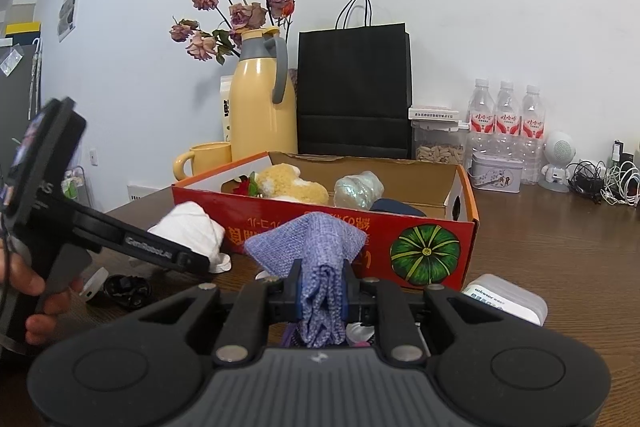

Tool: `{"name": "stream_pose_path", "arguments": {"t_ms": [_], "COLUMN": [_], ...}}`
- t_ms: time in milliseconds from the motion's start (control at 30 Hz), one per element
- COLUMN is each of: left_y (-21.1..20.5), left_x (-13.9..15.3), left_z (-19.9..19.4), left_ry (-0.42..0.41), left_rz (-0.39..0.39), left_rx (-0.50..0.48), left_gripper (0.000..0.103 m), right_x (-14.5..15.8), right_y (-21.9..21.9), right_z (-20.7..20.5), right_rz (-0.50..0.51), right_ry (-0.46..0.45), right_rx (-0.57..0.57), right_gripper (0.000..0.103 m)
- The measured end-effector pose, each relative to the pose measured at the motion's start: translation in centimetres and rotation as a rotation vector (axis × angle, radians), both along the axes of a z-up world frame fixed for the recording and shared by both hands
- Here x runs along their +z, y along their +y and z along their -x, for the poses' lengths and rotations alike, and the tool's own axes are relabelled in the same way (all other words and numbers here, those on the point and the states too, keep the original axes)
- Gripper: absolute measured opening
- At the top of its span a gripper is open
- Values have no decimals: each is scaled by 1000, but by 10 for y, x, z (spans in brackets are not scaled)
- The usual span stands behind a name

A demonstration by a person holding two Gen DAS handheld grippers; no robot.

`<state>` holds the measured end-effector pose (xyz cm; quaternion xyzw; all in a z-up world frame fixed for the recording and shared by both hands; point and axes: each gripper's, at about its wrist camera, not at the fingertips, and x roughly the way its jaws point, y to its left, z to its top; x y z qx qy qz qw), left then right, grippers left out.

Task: Organize objects
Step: 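Carry the white cloth and purple cloth over the box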

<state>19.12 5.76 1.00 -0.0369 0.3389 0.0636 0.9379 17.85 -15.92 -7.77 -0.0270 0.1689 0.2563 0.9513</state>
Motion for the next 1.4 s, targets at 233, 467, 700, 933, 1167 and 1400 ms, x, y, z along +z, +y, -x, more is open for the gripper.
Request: {"name": "stream_pose_path", "arguments": {"t_ms": [233,467,700,933,1167,1400], "left_y": [2,-5,-21,-32,-39,-31], "left_x": [16,40,72,89,83,57], "left_z": [18,27,8,-33,-79,-110], "left_ry": [-35,-106,-194,-255,-281,-272], "left_rz": [7,20,29,64,75,91], "left_rx": [-3,-33,-68,-51,10,75], "left_gripper": [79,79,80,80,80,80], "right_x": [0,10,44,68,65,40], "right_y": [-1,-2,0,9,26,26], "right_z": [4,18,9,-39,-96,-130], "right_rz": [1,-13,-34,-52,-51,-50], "right_ry": [-21,-77,-151,-169,-111,-45], "right_rx": [-1,7,-11,-67,-107,-152], "right_gripper": [15,15,15,15,15,15]}}
